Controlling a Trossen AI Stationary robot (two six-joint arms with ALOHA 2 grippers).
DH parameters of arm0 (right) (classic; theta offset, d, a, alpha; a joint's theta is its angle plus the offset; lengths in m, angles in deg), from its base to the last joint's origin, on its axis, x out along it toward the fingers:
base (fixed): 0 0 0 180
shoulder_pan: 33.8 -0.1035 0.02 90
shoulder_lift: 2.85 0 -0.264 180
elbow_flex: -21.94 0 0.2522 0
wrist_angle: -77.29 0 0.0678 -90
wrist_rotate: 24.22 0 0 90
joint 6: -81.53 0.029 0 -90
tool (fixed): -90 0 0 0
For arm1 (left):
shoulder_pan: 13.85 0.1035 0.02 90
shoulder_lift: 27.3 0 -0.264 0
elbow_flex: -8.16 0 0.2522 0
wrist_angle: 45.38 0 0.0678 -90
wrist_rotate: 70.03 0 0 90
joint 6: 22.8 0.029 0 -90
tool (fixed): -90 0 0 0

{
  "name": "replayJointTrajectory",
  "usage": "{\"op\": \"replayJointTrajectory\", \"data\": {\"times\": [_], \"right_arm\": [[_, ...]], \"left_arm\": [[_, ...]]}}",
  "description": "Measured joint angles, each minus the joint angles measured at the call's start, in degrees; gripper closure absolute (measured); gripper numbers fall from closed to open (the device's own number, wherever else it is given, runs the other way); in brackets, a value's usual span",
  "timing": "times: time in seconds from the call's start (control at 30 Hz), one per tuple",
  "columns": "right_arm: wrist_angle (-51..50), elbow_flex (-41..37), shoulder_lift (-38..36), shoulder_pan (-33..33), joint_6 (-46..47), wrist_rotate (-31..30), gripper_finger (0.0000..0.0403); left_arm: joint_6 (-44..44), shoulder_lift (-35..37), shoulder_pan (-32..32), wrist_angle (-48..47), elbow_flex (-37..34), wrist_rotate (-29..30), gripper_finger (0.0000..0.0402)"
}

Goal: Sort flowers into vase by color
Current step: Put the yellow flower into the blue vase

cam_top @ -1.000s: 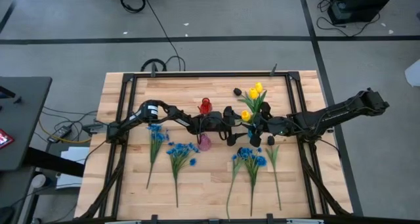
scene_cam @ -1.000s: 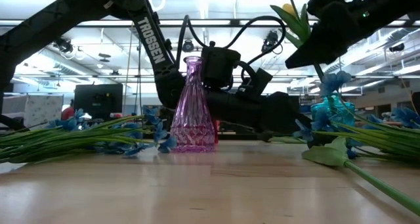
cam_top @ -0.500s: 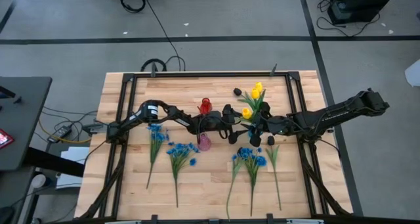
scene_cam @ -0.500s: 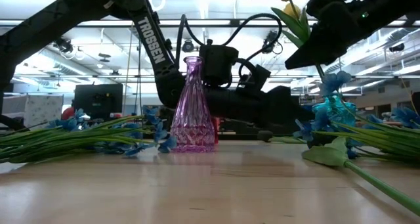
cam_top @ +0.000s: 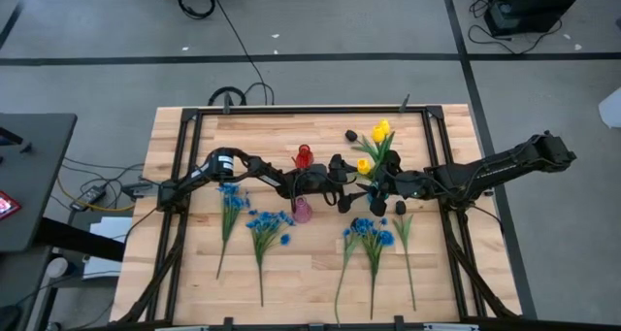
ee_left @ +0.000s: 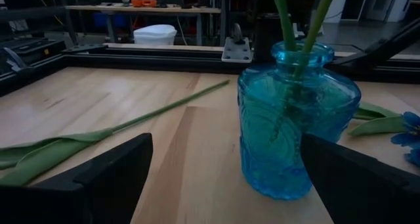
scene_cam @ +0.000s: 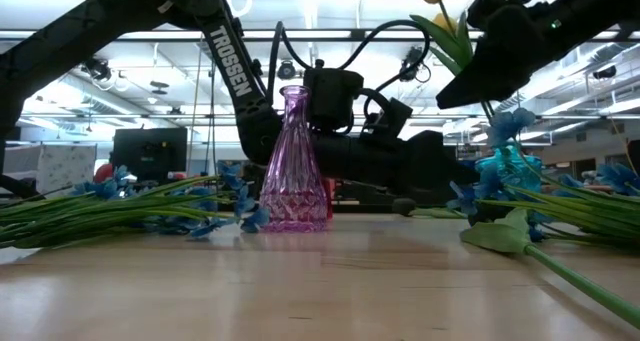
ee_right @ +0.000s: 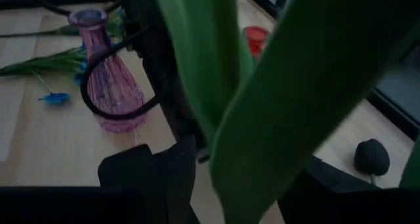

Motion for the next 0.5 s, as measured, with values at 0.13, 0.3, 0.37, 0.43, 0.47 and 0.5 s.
{"op": "replayJointTrajectory", "data": {"times": [0.13, 0.3, 0.37, 0.43, 0.47, 0.5], "right_arm": [[-1.55, 0.0, -0.91, -0.02, 0.4, 0.01, 0.0184], [-2.57, 0.0, -2.74, -0.02, -0.03, 0.01, 0.0165], [-3.43, 0.0, -3.49, -0.02, -0.03, 0.01, 0.016], [-4.62, 0.0, -4.04, -0.04, 0.01, 0.02, 0.0156], [-5.21, 0.0, -4.19, -0.04, 0.1, 0.07, 0.0154], [-5.68, 0.0, -4.35, -0.04, 0.27, 0.28, 0.0151]], "left_arm": [[0.04, 0.0, 0.0, -0.04, 0.0, 0.02, 0.0009], [0.09, 0.0, 0.11, -0.13, 0.0, 0.02, 0.0009], [0.09, 0.0, 0.11, -0.33, 0.0, 0.01, 0.0009], [0.09, 0.0, 0.11, -1.31, 0.0, 0.02, 0.0009], [0.11, 0.0, 0.11, -1.86, 0.0, 0.02, 0.0009], [0.11, 0.0, 0.11, -2.13, 0.0, 0.0, 0.0009]]}}
